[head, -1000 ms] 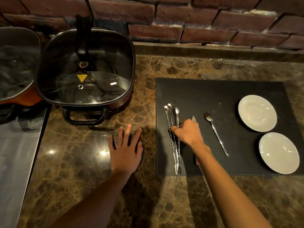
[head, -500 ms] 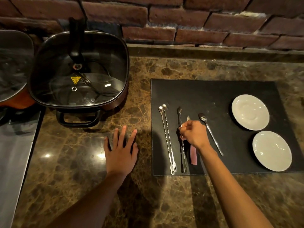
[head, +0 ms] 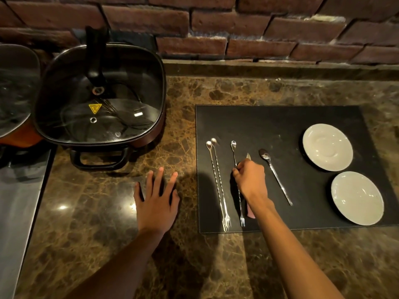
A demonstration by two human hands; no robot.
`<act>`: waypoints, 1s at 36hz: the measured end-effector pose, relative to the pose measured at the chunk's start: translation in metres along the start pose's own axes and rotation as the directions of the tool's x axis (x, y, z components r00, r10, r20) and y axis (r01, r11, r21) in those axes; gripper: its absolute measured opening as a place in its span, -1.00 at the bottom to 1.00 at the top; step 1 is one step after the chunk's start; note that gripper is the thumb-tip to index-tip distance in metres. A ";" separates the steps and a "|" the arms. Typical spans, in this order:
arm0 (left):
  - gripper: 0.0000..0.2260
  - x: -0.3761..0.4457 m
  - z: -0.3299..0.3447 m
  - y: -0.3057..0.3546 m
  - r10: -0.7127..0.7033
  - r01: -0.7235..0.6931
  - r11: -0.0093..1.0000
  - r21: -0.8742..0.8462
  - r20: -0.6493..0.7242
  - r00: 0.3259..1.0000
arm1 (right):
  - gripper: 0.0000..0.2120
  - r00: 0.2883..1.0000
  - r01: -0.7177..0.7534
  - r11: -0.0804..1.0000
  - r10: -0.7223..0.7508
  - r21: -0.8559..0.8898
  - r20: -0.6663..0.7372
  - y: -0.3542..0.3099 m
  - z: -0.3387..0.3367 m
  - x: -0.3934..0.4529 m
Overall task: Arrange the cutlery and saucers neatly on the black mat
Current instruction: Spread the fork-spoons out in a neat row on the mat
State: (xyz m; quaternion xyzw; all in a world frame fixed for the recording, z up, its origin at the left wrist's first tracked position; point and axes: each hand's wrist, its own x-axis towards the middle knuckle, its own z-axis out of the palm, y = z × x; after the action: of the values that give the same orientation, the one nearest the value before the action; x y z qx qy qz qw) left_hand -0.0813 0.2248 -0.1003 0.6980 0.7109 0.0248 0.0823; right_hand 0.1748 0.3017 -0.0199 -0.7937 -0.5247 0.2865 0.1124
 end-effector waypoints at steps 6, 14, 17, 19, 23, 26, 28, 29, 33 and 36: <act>-0.52 0.000 -0.002 0.001 -0.001 0.001 1.000 -0.010 -0.008 1.000 | -0.85 0.999 0.033 0.997 -0.035 -0.062 -0.018 -0.003 0.000 -0.009; -0.52 -0.001 -0.005 0.002 -0.001 0.001 1.000 0.013 -0.003 1.000 | -0.89 0.997 0.049 0.996 -0.053 -0.078 -0.057 0.004 -0.002 -0.007; -0.52 -0.001 -0.006 0.002 0.003 -0.003 1.000 0.011 -0.004 1.000 | -0.88 0.997 0.045 0.996 -0.050 -0.083 -0.059 0.008 -0.003 -0.004; -0.52 -0.001 -0.006 0.002 0.002 -0.002 1.000 0.011 -0.001 1.000 | -0.87 0.997 0.040 0.996 -0.045 -0.080 -0.057 0.009 -0.003 -0.003; -0.52 -0.001 -0.006 0.002 0.000 0.000 1.000 0.002 -0.003 1.000 | -0.85 0.998 0.043 0.998 -0.045 -0.054 -0.037 0.012 -0.002 -0.001; -0.51 -0.001 -0.004 0.002 -0.001 0.001 1.000 0.001 -0.004 1.000 | -0.86 0.998 0.050 0.998 -0.052 -0.039 -0.035 0.013 -0.002 0.000; -0.51 -0.001 -0.003 0.001 0.000 0.000 1.000 0.002 -0.002 1.000 | -0.87 0.998 0.054 0.998 -0.055 -0.035 -0.037 0.013 -0.002 0.000; -0.51 -0.001 -0.002 0.001 -0.001 0.001 1.000 -0.001 -0.001 1.000 | -0.87 0.998 0.054 0.998 -0.055 -0.034 -0.038 0.013 -0.002 0.000; -0.52 -0.001 -0.001 0.001 0.000 0.000 1.000 -0.006 -0.012 1.000 | -0.87 0.998 0.051 0.998 -0.052 -0.024 -0.043 0.012 -0.002 0.000; -0.52 -0.001 0.000 0.000 0.005 -0.005 1.000 -0.007 -0.020 1.000 | -0.89 0.998 0.054 0.998 -0.055 -0.023 -0.041 0.010 0.000 0.000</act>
State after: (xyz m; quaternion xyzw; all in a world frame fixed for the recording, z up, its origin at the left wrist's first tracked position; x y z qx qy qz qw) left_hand -0.0810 0.2237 -0.1002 0.6991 0.7099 0.0347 0.0776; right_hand 0.1827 0.2974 -0.0246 -0.7861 -0.5467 0.2612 0.1223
